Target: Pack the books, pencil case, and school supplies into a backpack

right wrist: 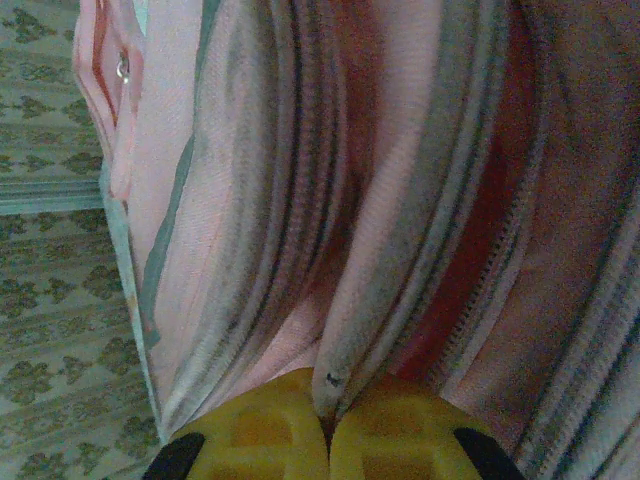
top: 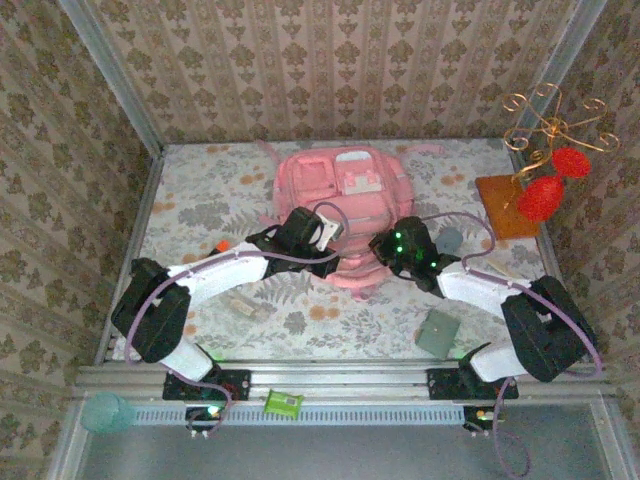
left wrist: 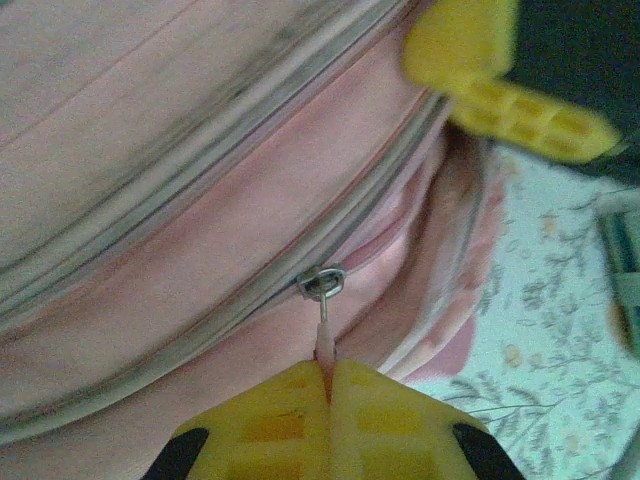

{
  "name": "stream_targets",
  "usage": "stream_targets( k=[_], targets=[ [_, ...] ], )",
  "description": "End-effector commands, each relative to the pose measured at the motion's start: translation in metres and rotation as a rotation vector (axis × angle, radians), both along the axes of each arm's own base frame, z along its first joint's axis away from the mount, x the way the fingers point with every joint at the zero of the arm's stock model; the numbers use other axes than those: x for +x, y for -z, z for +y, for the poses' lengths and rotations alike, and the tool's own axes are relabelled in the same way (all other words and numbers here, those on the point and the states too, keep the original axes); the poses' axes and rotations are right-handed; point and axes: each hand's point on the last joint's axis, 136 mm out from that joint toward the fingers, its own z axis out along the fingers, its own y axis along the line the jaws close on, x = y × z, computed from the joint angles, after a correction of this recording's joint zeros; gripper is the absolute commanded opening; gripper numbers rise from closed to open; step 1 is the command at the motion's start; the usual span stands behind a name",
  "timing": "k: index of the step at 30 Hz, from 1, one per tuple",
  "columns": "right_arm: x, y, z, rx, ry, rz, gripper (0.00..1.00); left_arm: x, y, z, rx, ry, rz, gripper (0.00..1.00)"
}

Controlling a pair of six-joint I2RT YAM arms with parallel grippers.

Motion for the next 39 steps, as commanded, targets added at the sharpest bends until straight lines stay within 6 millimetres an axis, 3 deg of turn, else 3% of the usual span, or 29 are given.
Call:
stream_targets(
  k=[1,8,18,24,28,39],
  targets=[
    [0.01,-0.019,-0.025,-0.111,0.009,-0.066,0.0,-0.002,0.005,0.026,0.121,0.009,-0.021,0.0],
    [0.016,-0.025,-0.045,-0.124,-0.044,-0.061,0.0,0.01,0.006,0.056,0.228,-0.037,-0.078,0.0],
    [0.03,-0.042,-0.05,-0.117,-0.187,-0.081,0.0,0.034,0.004,0.099,0.326,-0.144,-0.152,0.0],
    [0.037,-0.045,-0.055,-0.098,-0.259,-0.075,0.0,0.052,0.008,0.113,0.31,-0.214,-0.167,0.0],
    [0.041,-0.05,-0.048,-0.071,-0.321,-0.084,0.0,0.068,0.008,0.12,0.312,-0.248,-0.19,0.0],
    [0.05,-0.061,-0.056,-0.052,-0.317,-0.115,0.0,0.104,0.021,0.135,0.356,-0.303,-0.204,0.0]
  ],
)
